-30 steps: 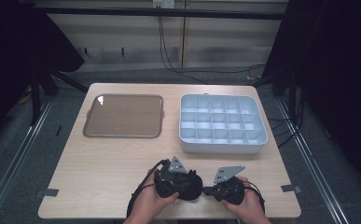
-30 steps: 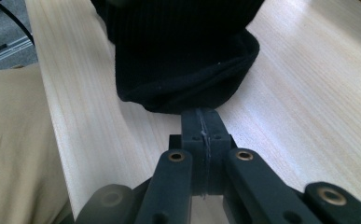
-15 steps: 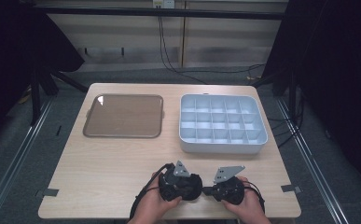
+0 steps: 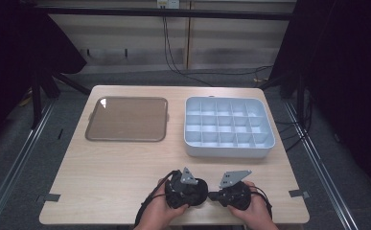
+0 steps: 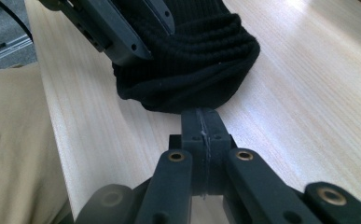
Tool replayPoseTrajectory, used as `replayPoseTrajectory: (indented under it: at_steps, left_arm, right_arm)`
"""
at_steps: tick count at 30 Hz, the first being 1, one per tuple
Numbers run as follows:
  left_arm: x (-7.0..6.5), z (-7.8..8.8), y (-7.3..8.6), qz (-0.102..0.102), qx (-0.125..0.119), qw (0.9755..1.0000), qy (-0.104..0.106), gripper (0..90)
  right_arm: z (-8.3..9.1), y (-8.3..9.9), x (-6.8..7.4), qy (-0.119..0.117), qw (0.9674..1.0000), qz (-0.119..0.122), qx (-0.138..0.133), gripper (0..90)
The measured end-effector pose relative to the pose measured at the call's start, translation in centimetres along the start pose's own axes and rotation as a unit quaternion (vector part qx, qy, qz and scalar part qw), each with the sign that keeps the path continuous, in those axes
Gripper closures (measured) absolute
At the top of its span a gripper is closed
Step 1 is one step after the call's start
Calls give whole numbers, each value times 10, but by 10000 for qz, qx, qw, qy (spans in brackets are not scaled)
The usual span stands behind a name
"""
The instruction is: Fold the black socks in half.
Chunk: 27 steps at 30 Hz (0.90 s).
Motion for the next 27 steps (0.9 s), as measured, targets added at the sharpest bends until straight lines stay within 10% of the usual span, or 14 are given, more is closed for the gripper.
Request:
replayPoseTrajectory:
  at_steps: [27]
  left_arm:
    - [19, 35, -10, 460, -490, 9977, 33, 454]
  right_arm:
    - [0, 0, 0, 5, 10000, 20, 10, 900]
Point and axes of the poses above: each handheld gripper's, and its own axes: z roughly backward along the jaws, y roughly out of its underside, x roughly to its left, the point moved 5 cm from there along -z, roughly forward along the jaws, and after that the axes turned 5 degrees about z, right-handed, at the moved point
